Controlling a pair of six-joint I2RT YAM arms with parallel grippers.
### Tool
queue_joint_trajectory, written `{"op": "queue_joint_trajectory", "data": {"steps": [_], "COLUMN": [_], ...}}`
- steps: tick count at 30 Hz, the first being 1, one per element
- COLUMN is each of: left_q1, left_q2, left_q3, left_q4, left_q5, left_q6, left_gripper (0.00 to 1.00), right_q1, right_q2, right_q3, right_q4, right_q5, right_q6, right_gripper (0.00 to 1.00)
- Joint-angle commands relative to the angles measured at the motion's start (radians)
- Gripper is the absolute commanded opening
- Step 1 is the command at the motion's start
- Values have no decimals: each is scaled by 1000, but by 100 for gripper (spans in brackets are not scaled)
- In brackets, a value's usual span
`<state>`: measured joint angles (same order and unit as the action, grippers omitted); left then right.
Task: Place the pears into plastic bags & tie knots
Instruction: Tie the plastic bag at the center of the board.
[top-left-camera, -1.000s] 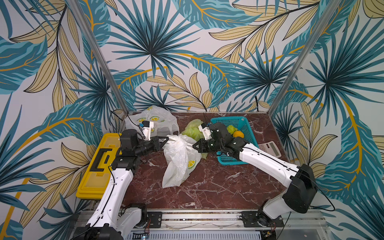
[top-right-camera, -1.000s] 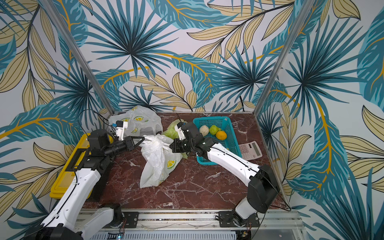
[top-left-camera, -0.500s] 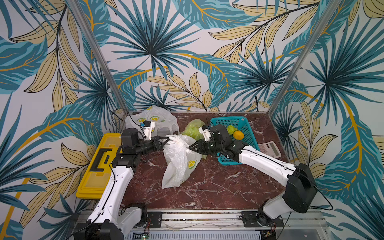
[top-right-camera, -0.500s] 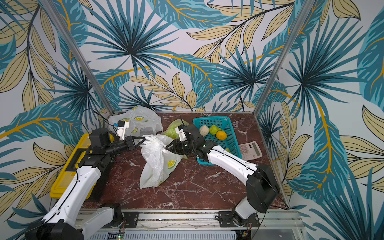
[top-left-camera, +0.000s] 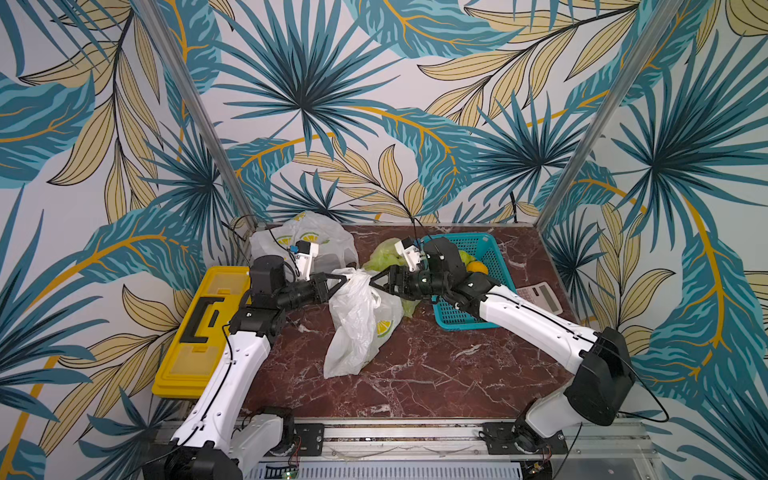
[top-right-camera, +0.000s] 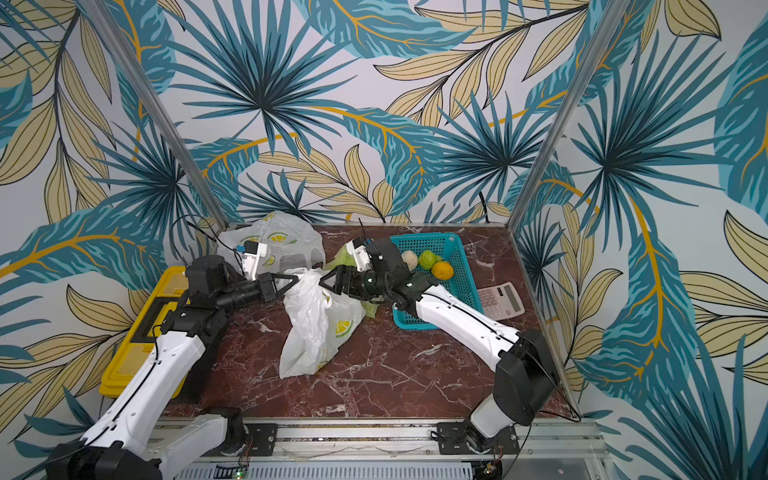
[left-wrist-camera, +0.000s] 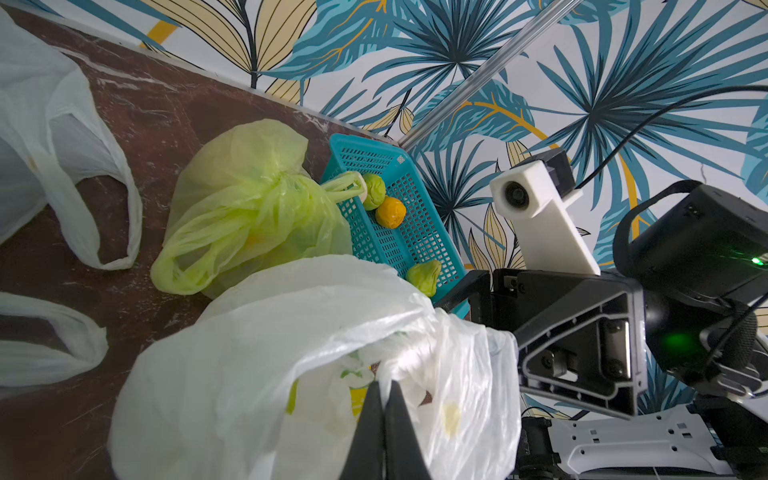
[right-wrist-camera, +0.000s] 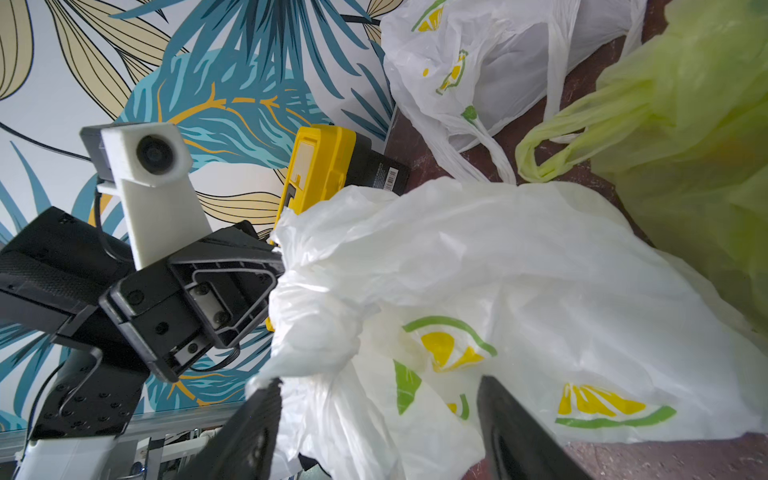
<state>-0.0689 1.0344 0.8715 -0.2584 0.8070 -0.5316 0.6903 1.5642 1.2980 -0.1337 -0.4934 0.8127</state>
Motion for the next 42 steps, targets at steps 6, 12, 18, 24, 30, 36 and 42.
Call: {"op": "queue_joint_trajectory", "data": {"steps": [6,12,18,24,30,36,42], "left_q1": [-7,-12,-40,-60,-59,-46,79], "left_q2": [-27,-12,7,15,23,29,-59], "left_q3": [12,22,40,60,93,125,83], "left_q4": [18,16,16,17,18,18,-164], "left_q5": [-48,-43,-39,-36,1,139,71], "left_q6": [19,35,37,38,15,-22,79], "left_gripper": [0,0,0,0,0,23,46], "right_q1": [-27,-55,-7,40,42,39,34], "right_q2": [-12,-86,13,133,173,194,185], "right_q3": [-13,-31,54,157,87,44,39], "right_q4": [-13,-60,-60,-38,153,357,354], "right_q5": [-26,1,-14,-44,-108,-169,-186], "right_q6": [18,10,36,33,45,77,80], "right_gripper": [77,78,78,69,21,11,10]}}
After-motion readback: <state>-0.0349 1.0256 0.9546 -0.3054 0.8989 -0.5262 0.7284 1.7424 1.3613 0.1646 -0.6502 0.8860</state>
